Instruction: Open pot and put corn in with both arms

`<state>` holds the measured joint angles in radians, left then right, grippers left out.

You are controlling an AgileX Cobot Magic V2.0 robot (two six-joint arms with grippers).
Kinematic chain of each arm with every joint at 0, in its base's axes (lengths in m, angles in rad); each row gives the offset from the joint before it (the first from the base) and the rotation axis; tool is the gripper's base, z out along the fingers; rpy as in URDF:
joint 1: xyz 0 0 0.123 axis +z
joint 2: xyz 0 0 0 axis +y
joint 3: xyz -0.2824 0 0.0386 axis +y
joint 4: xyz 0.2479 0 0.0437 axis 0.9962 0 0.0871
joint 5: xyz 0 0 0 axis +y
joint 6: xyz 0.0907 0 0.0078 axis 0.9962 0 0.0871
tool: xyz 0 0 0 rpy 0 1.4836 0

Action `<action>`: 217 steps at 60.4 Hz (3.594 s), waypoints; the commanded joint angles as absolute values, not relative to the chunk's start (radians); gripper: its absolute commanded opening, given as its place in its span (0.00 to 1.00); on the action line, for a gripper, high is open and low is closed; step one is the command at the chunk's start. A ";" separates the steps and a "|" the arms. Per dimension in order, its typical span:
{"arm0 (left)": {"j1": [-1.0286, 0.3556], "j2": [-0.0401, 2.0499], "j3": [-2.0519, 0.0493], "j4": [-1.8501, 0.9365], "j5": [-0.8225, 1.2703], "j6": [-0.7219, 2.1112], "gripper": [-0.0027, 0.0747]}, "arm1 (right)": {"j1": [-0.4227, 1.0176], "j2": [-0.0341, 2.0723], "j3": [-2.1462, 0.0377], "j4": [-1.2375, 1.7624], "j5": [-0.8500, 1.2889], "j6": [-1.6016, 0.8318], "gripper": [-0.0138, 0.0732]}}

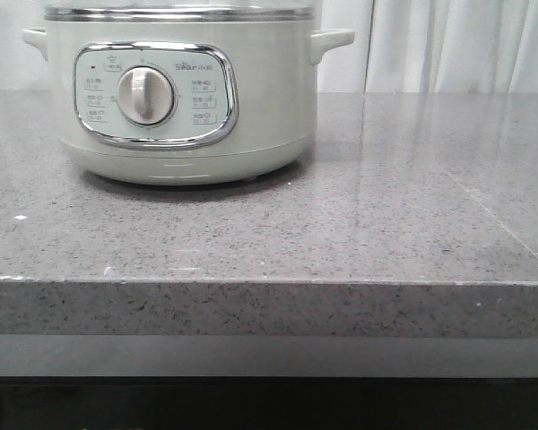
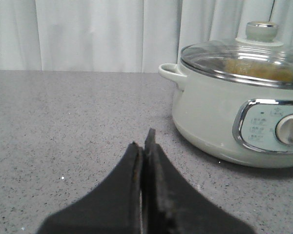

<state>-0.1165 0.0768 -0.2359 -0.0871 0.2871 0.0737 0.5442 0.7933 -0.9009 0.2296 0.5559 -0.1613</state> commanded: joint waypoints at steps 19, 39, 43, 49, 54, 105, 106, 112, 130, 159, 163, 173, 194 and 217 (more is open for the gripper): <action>-0.115 0.022 -0.165 0.075 0.123 -0.150 0.01 | 0.545 0.786 -0.926 0.238 0.490 -0.163 0.02; -0.098 -0.022 -0.029 -0.029 -0.048 -0.010 0.01 | 0.545 0.786 -0.926 0.238 0.490 -0.163 0.02; -0.091 -0.022 0.024 -0.029 -0.103 -0.010 0.01 | 0.545 0.786 -0.926 0.238 0.490 -0.163 0.02; -0.089 -0.022 0.021 -0.031 -0.035 -0.010 0.01 | 0.545 0.786 -0.926 0.238 0.490 -0.163 0.02; -0.089 -0.022 0.021 -0.033 -0.019 -0.010 0.01 | 0.545 0.793 -0.926 0.238 0.490 -0.163 0.02; -0.091 -0.022 0.021 0.013 -0.035 -0.079 0.01 | 0.545 0.793 -0.926 0.238 0.490 -0.163 0.02; -0.091 -0.022 0.021 0.013 -0.035 -0.079 0.01 | 0.545 0.793 -0.926 0.238 0.490 -0.163 0.02; -0.091 -0.022 0.021 0.013 -0.035 -0.079 0.01 | 0.545 0.793 -0.926 0.238 0.490 -0.163 0.02; -0.091 -0.022 0.021 0.013 -0.035 -0.079 0.01 | 0.516 0.757 -0.885 0.208 0.439 -0.163 0.02; -0.091 -0.020 0.021 0.013 -0.035 -0.079 0.01 | 0.128 0.221 -0.340 0.209 0.162 -0.163 0.02; -0.091 -0.020 0.021 0.013 -0.035 -0.079 0.01 | 0.092 0.154 -0.273 0.209 0.147 -0.163 0.02; -0.091 -0.020 0.021 0.013 -0.035 -0.079 0.01 | 0.042 0.028 -0.155 0.212 0.148 -0.163 0.02; -0.091 -0.020 0.021 0.013 -0.035 -0.079 0.01 | 0.058 -0.033 0.016 0.213 0.044 -0.163 0.02; -0.091 -0.020 0.021 0.013 -0.035 -0.079 0.01 | 0.091 -0.031 0.017 0.213 0.045 -0.163 0.02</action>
